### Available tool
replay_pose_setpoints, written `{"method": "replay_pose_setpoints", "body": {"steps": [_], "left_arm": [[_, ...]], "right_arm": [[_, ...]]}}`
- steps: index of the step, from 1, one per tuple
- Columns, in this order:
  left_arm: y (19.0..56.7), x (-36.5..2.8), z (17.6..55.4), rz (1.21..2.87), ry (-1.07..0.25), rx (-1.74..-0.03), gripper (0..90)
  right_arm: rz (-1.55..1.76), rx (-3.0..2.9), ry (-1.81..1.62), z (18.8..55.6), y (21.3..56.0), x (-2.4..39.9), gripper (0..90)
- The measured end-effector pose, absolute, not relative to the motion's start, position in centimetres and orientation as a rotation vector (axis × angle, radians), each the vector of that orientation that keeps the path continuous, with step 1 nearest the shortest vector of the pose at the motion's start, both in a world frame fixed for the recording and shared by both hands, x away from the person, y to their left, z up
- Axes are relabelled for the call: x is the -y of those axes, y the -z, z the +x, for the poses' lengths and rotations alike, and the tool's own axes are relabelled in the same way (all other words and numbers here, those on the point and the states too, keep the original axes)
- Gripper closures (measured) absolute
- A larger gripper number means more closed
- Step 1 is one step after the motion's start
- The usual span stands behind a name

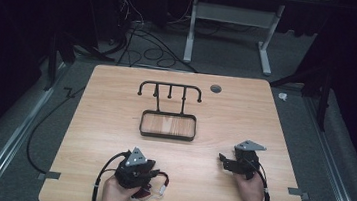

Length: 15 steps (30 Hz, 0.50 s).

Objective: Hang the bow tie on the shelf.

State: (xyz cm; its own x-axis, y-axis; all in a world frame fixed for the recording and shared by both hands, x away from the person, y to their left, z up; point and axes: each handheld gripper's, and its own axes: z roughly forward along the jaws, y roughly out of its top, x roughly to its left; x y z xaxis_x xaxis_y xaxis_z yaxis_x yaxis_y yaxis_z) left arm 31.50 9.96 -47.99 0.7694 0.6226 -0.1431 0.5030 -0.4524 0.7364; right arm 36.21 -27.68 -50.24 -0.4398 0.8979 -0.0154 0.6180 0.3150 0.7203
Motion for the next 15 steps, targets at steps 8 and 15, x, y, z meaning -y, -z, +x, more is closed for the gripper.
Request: {"method": "replay_pose_setpoints", "body": {"steps": [8, 15], "left_arm": [[48.57, -9.32, 31.85, 2.188, -0.16, -0.827, 71.3], [48.91, -9.13, 32.04, 2.212, -0.152, -0.827, 76.1]], "right_arm": [[1.347, -2.171, -0.911, 36.21, 50.24, 27.67, 30.5], [1.345, -2.171, -0.911, 36.21, 50.24, 27.68, 30.5]]}}
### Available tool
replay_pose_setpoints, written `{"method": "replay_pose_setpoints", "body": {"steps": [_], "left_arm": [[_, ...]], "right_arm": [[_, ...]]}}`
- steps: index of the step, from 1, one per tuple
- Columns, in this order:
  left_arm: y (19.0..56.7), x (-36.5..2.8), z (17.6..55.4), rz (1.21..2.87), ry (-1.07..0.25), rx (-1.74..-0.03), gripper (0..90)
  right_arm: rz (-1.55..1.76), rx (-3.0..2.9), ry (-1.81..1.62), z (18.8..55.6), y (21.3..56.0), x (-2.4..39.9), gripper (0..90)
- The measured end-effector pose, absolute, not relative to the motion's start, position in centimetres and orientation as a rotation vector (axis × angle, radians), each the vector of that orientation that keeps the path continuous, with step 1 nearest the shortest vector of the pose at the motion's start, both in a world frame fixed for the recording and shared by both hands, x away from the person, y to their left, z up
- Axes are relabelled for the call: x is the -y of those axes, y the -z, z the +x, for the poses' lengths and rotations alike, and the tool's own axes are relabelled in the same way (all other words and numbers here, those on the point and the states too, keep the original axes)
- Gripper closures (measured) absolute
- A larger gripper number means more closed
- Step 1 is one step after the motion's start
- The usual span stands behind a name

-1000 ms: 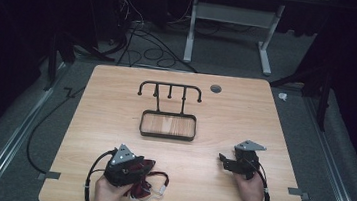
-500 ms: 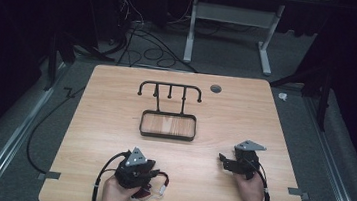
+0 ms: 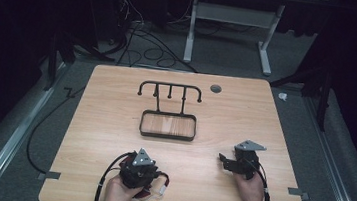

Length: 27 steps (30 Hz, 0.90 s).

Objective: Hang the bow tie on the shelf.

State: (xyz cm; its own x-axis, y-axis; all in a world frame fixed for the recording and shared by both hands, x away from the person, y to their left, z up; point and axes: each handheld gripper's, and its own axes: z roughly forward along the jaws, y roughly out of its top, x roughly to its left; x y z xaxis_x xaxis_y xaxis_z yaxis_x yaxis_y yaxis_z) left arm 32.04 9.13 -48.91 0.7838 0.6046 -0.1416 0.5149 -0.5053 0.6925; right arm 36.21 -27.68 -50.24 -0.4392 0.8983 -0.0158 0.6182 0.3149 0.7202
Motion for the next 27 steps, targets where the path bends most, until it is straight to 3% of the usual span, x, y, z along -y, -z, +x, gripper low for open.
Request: {"method": "replay_pose_setpoints", "body": {"steps": [12, 27], "left_arm": [[49.3, -8.8, 32.1, 2.248, -0.161, -0.824, 88.5], [48.4, -9.8, 31.9, 2.18, -0.174, -0.841, 89.0]], "right_arm": [[1.345, -2.171, -0.911, 36.2, 50.2, 27.7, 30.5], [1.345, -2.171, -0.911, 36.2, 50.2, 27.7, 30.6]]}}
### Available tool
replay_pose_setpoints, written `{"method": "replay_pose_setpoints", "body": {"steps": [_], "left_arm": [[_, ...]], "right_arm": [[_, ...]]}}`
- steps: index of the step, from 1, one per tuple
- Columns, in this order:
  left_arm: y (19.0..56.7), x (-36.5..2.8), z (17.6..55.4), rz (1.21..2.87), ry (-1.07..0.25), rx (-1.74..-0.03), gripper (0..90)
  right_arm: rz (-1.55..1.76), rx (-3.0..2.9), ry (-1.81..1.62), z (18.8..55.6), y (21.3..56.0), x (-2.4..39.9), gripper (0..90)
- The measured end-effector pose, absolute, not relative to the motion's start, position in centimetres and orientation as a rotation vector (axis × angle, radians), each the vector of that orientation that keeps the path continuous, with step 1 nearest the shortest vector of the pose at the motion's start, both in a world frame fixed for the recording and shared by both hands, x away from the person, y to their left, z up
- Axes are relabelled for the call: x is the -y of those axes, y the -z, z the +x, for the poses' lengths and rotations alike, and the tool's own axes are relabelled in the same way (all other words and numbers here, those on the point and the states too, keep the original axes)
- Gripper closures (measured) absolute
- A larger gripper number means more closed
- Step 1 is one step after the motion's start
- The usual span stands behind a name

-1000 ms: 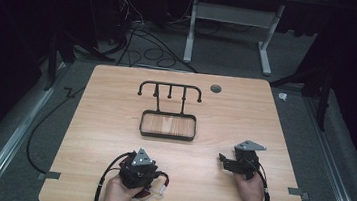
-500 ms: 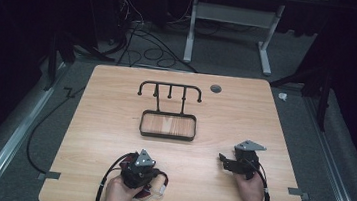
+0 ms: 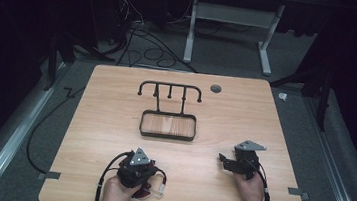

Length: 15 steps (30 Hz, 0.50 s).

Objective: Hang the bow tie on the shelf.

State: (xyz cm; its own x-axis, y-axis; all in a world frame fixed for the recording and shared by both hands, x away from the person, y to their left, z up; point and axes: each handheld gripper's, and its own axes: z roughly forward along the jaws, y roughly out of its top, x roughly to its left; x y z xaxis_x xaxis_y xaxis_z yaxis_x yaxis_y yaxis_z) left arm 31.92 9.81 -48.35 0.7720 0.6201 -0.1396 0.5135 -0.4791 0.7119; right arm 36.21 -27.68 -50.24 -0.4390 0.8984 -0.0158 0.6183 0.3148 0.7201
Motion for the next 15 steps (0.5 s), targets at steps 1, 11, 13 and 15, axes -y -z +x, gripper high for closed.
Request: {"method": "replay_pose_setpoints", "body": {"steps": [1, 11, 13, 15], "left_arm": [[48.4, -9.8, 31.9, 2.18, -0.174, -0.841, 89.0], [46.7, -10.7, 32.1, 2.13, -0.215, -0.84, 89.1], [46.5, -10.9, 32.2, 2.115, -0.219, -0.845, 89.1], [46.4, -11.0, 32.2, 2.109, -0.219, -0.849, 89.1]], "right_arm": [[1.345, -2.171, -0.911, 36.2, 50.2, 27.7, 30.6], [1.345, -2.171, -0.911, 36.2, 50.2, 27.7, 30.6], [1.345, -2.171, -0.911, 36.2, 50.2, 27.7, 30.5], [1.344, -2.172, -0.912, 36.2, 50.2, 27.7, 30.6]]}}
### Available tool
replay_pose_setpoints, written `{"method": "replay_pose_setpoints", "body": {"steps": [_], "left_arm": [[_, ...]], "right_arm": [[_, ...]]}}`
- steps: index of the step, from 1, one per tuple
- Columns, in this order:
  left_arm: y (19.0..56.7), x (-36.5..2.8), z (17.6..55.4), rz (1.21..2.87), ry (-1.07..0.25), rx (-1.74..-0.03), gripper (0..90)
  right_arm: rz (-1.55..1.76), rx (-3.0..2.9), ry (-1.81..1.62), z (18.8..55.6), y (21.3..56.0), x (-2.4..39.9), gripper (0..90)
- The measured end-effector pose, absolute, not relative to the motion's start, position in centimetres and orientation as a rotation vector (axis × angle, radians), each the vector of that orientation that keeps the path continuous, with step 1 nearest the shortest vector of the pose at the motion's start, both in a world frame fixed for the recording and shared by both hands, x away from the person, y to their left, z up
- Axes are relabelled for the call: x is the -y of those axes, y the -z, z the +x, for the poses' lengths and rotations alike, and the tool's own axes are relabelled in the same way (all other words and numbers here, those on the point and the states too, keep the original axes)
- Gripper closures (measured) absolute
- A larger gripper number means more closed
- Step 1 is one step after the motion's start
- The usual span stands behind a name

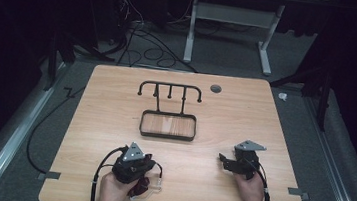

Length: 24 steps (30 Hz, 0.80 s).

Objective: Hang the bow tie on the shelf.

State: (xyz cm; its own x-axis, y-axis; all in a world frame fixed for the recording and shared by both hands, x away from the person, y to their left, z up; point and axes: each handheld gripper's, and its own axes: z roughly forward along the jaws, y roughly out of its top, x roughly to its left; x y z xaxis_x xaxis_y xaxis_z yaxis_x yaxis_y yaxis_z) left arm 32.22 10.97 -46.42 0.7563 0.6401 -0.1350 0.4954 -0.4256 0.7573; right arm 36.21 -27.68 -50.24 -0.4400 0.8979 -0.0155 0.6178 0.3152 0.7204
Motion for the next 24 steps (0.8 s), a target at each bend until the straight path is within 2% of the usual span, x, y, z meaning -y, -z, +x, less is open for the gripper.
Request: {"method": "replay_pose_setpoints", "body": {"steps": [24], "left_arm": [[42.9, -13.0, 32.3, 1.988, -0.293, -0.848, 89.1]], "right_arm": [[1.344, -2.172, -0.912, 36.2, 50.2, 27.7, 30.5]]}}
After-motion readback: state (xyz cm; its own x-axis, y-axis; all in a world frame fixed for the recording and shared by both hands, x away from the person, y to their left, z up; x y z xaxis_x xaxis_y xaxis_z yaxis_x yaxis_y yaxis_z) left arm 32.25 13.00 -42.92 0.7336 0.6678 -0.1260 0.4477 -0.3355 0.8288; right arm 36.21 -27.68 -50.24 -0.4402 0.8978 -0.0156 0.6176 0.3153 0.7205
